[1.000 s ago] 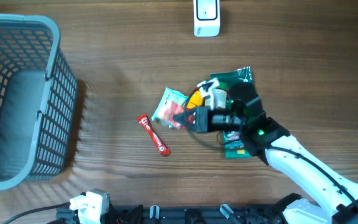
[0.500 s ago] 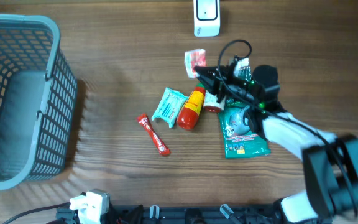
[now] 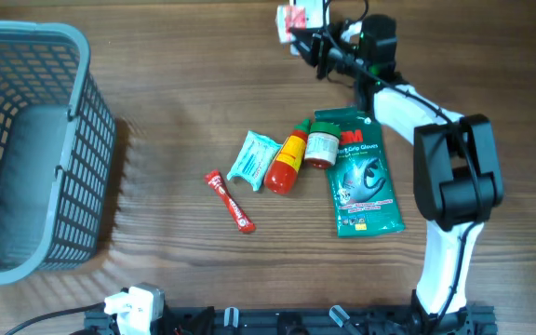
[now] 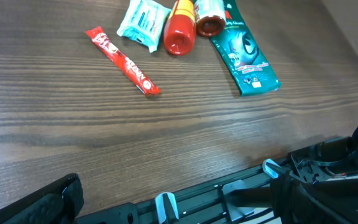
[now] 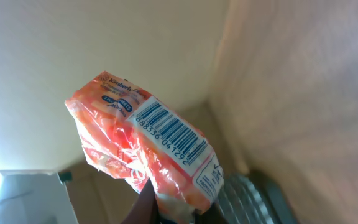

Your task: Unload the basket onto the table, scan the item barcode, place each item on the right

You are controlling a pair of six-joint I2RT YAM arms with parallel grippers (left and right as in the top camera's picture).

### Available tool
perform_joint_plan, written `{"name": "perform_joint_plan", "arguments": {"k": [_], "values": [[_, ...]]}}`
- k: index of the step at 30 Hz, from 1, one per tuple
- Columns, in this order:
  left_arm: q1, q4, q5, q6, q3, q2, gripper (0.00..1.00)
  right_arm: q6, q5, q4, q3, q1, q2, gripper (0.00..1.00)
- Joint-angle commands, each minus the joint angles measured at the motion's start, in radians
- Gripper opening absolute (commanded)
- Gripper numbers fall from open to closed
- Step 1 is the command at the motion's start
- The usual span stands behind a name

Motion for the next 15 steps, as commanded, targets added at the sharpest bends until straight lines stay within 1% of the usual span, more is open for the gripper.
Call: {"name": "perform_joint_plan", "arguments": {"k": [1, 4, 9, 12, 15], "values": [[-0.001, 0.002, 0.001, -0.002, 0.000, -0.002, 1.00, -0.021, 0.091, -0.013, 0.095, -0.010, 0.088, 0.05], [-0.001, 0.002, 0.001, -0.002, 0.000, -0.002, 1.00, -0.023, 0.109, -0.014, 0.153, -0.009, 0.150, 0.05], [-0.001, 0.002, 0.001, -0.002, 0.000, -0.002, 1.00, -0.024, 0.085, -0.014, 0.257, -0.008, 0.236, 0.05], [-0.001, 0.002, 0.001, -0.002, 0.000, -0.002, 1.00, -0.022, 0.085, -0.037, 0.262, -0.010, 0.240, 0.04], [-0.001, 0.002, 0.001, -0.002, 0.000, -0.002, 1.00, 0.028, 0.050, -0.039, 0.262, -0.007, 0.240, 0.05]]}}
